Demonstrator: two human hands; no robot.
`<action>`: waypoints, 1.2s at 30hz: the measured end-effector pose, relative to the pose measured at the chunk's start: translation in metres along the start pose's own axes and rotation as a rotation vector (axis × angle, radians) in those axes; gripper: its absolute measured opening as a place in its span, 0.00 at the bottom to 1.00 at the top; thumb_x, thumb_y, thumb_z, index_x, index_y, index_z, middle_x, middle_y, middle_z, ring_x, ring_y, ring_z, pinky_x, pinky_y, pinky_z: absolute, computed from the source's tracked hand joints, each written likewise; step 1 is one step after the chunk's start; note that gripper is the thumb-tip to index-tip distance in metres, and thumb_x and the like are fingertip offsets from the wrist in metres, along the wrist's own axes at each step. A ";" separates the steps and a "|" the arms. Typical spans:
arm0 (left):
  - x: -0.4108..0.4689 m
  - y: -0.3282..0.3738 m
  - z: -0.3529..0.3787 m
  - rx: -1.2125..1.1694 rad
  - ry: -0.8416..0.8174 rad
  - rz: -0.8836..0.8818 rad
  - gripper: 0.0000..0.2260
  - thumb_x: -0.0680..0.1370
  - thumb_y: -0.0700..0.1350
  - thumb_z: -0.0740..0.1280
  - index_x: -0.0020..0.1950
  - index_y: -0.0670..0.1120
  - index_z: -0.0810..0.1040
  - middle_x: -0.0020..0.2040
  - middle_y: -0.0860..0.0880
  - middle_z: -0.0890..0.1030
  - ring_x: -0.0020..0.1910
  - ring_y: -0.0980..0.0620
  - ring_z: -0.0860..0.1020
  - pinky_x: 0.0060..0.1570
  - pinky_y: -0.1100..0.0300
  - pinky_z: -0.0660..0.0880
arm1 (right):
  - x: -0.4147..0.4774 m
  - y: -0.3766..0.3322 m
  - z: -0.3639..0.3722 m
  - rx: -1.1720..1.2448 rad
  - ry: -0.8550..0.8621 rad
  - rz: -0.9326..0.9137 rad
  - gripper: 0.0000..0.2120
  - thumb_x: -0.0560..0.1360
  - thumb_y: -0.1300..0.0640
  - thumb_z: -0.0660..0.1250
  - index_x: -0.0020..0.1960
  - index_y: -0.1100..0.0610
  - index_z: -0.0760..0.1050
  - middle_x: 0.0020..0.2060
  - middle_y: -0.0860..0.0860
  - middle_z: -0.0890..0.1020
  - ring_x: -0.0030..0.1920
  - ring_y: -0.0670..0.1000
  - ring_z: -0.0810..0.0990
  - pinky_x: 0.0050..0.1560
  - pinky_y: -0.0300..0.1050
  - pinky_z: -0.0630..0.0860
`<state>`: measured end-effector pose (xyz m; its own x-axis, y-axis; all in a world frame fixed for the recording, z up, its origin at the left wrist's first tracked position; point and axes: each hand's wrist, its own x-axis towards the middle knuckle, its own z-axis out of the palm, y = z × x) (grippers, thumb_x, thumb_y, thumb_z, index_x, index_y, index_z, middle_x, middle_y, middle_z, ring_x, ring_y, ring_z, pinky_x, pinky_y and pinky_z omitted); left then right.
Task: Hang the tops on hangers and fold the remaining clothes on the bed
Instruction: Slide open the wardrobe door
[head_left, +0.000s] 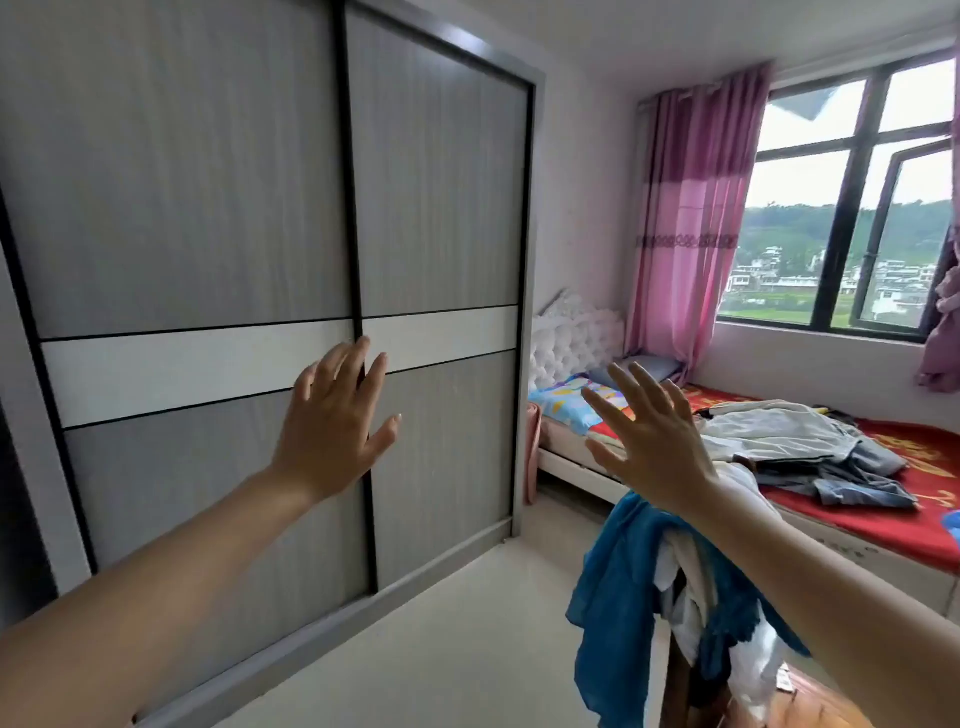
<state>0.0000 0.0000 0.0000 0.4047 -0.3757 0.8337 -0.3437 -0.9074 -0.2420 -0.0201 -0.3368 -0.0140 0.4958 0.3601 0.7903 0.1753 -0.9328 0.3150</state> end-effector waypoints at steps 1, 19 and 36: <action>-0.001 -0.003 0.004 0.001 -0.008 -0.007 0.26 0.74 0.54 0.56 0.64 0.38 0.69 0.65 0.35 0.72 0.63 0.40 0.65 0.53 0.40 0.72 | 0.002 -0.003 0.006 0.022 -0.026 0.000 0.24 0.71 0.43 0.55 0.64 0.51 0.65 0.62 0.61 0.76 0.64 0.58 0.65 0.58 0.63 0.71; 0.043 -0.115 0.138 -0.071 0.008 0.006 0.26 0.75 0.55 0.55 0.65 0.38 0.68 0.64 0.35 0.73 0.63 0.39 0.66 0.54 0.41 0.72 | 0.105 -0.022 0.101 -0.165 -0.032 -0.027 0.23 0.71 0.44 0.54 0.63 0.51 0.69 0.60 0.62 0.77 0.59 0.63 0.77 0.55 0.66 0.72; 0.176 -0.006 0.357 -0.180 -0.063 0.138 0.26 0.75 0.55 0.54 0.66 0.39 0.66 0.64 0.35 0.74 0.64 0.40 0.66 0.56 0.41 0.71 | 0.127 0.138 0.217 -0.337 -0.149 -0.080 0.24 0.67 0.46 0.65 0.60 0.54 0.79 0.61 0.64 0.76 0.60 0.65 0.76 0.56 0.66 0.71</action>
<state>0.3759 -0.1284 -0.0288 0.3935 -0.5096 0.7652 -0.5427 -0.8006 -0.2541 0.2514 -0.4238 0.0158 0.6149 0.4016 0.6787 -0.0586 -0.8349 0.5472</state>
